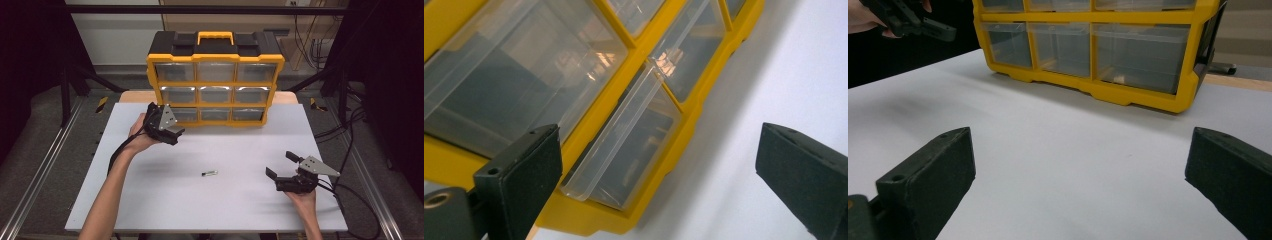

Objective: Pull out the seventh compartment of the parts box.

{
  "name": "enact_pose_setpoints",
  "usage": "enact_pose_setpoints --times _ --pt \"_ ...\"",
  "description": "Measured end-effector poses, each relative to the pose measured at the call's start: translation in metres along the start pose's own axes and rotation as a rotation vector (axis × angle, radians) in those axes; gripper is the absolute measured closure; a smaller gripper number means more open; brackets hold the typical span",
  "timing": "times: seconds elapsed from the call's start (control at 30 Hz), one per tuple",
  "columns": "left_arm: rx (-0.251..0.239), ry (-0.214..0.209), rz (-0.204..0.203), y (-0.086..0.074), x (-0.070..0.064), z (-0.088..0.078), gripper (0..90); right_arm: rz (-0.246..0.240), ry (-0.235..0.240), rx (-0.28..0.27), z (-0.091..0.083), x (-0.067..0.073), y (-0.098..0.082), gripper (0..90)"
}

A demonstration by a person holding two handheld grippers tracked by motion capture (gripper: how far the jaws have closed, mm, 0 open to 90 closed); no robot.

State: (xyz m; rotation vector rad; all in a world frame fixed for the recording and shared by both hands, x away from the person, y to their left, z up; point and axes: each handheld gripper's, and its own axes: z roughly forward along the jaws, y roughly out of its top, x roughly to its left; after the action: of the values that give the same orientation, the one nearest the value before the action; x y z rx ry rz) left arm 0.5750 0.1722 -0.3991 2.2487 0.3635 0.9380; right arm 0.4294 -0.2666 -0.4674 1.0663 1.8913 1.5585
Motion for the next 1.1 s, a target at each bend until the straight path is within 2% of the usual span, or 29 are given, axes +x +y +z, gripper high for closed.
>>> enact_pose_setpoints --times 0.13,0.2,0.33,0.53,0.67,0.7,0.77,0.87,1.0,1.1 --pt "0.016 0.005 0.054 -0.001 -0.003 0.008 4.6 0.0 -0.001 0.0 0.0 0.0 0.0 0.5" --pt "0.017 0.005 0.063 -0.001 -0.003 0.01 4.6 -0.005 -0.003 -0.002 0.0 0.0 0.0 0.5" --pt "0.021 0.021 0.122 -0.002 -0.005 0.017 4.7 0.0 -0.001 0.002 0.0 0.0 0.0 0.5" --pt "0.022 0.037 0.165 -0.003 -0.006 0.023 5.3 -0.002 -0.002 0.0 -0.001 0.0 0.0 0.5" --pt "0.044 0.041 0.219 -0.006 -0.009 0.03 6.9 0.0 0.0 0.002 0.0 0.0 0.0 0.5" --pt "0.061 0.044 0.244 -0.007 -0.009 0.031 7.3 0.0 0.0 0.002 0.0 0.0 0.0 0.5" --pt "0.071 0.047 0.263 -0.008 -0.011 0.034 7.8 -0.001 -0.001 0.003 0.0 0.0 0.0 0.5" --pt "0.083 0.063 0.296 -0.009 -0.012 0.038 8.3 -0.001 -0.001 0.004 0.0 0.0 0.0 0.5" --pt "0.102 0.089 0.362 -0.01 -0.013 0.04 11.3 -0.002 0.0 0.004 0.0 0.0 0.0 0.5" --pt "0.096 0.105 0.382 -0.011 -0.015 0.043 13.4 -0.003 0.0 0.004 0.0 0.0 0.0 0.5"
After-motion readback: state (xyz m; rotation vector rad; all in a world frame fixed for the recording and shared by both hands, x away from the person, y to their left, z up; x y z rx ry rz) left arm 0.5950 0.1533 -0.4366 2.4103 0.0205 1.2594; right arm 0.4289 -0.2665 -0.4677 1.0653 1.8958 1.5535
